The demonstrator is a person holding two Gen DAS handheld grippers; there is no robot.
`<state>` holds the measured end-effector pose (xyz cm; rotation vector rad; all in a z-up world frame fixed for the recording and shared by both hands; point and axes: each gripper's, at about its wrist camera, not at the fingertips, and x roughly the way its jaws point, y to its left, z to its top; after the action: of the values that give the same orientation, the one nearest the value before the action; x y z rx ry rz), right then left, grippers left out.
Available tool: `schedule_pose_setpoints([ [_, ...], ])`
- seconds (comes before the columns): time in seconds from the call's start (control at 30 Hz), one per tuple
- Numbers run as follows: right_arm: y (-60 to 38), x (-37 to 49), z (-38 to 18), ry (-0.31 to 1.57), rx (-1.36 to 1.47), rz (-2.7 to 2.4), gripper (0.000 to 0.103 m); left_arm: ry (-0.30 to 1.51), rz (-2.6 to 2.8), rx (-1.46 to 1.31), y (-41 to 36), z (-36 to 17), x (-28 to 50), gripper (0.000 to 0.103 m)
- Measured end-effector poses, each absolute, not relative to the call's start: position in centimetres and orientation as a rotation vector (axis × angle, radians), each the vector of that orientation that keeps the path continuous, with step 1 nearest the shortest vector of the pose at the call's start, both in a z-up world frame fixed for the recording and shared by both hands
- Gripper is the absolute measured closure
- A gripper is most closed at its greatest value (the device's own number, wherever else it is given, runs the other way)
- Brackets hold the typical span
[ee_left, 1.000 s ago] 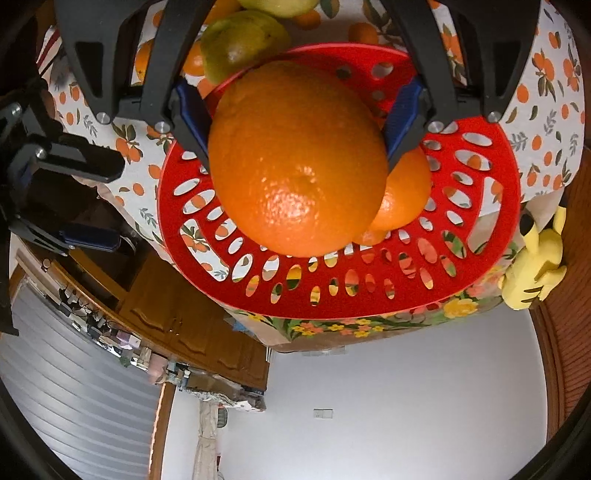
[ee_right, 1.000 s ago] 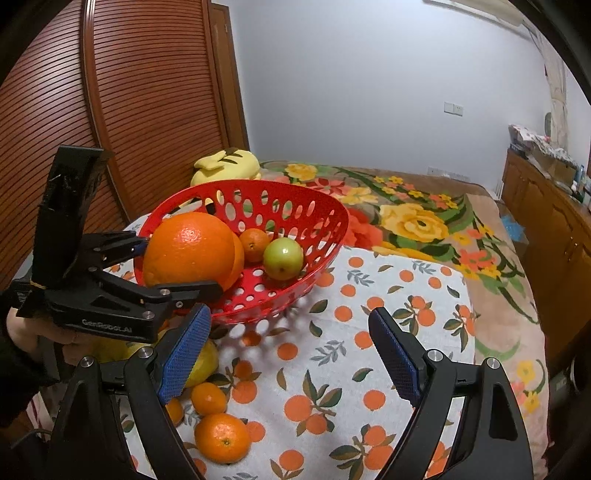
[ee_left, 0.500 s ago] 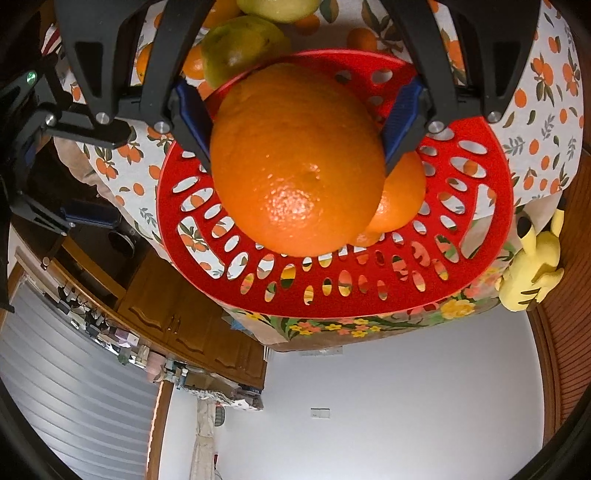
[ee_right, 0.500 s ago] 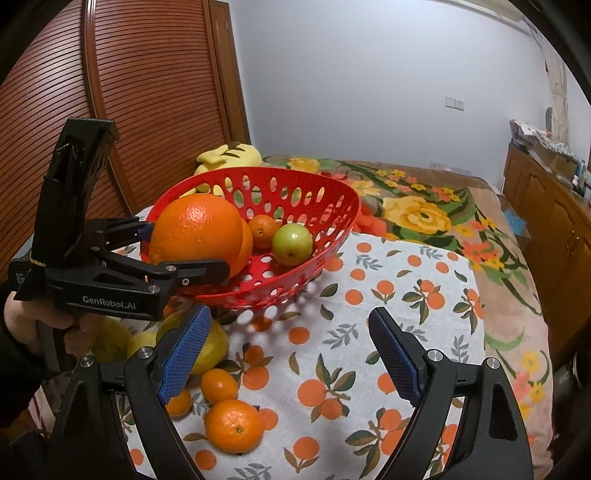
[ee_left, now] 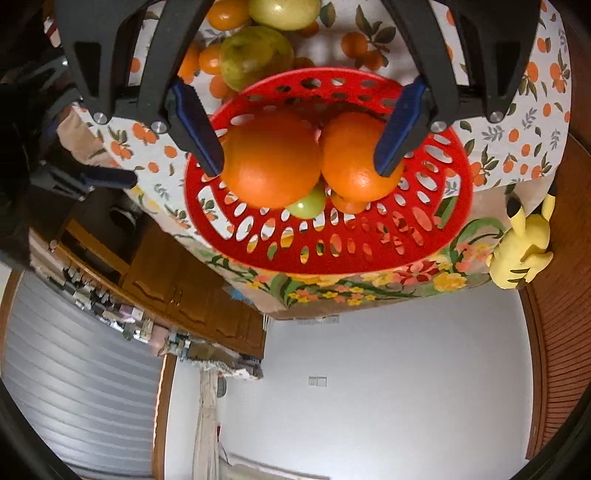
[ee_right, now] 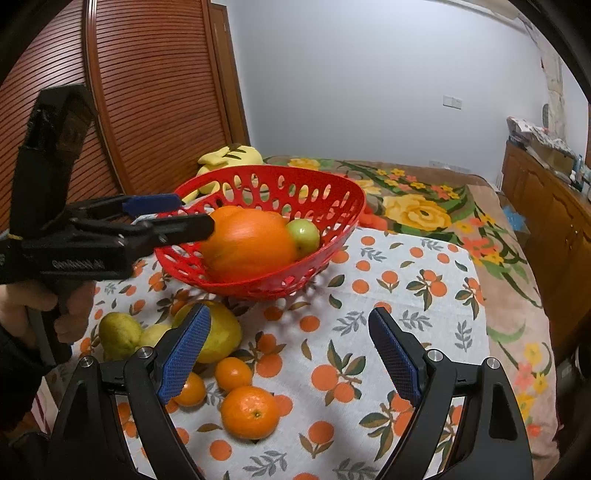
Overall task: Organize fruits
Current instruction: 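Move the left tool to a yellow-green fruit while the right tool approaches a mandarin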
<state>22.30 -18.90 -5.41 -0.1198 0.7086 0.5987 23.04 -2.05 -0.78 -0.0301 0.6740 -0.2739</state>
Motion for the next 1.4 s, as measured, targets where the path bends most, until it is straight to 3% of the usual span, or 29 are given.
schedule_pose_setpoints([
  [0.6, -19.3, 17.7, -8.4, 0.704, -0.062, 0.554, 0.014, 0.645, -0.207, -0.049, 2.1, -2.7, 13.4, 0.02],
  [0.97, -18.9, 16.8, -10.5, 0.741, -0.043, 0.536, 0.022, 0.707, -0.19, -0.078, 3.2, -6.6, 10.7, 0.02],
  [1.4, -17.7, 17.3, -12.0, 0.804, -0.074, 0.523, 0.04, 0.763, -0.18, -0.118, 3.0, -10.1, 10.6, 0.02],
])
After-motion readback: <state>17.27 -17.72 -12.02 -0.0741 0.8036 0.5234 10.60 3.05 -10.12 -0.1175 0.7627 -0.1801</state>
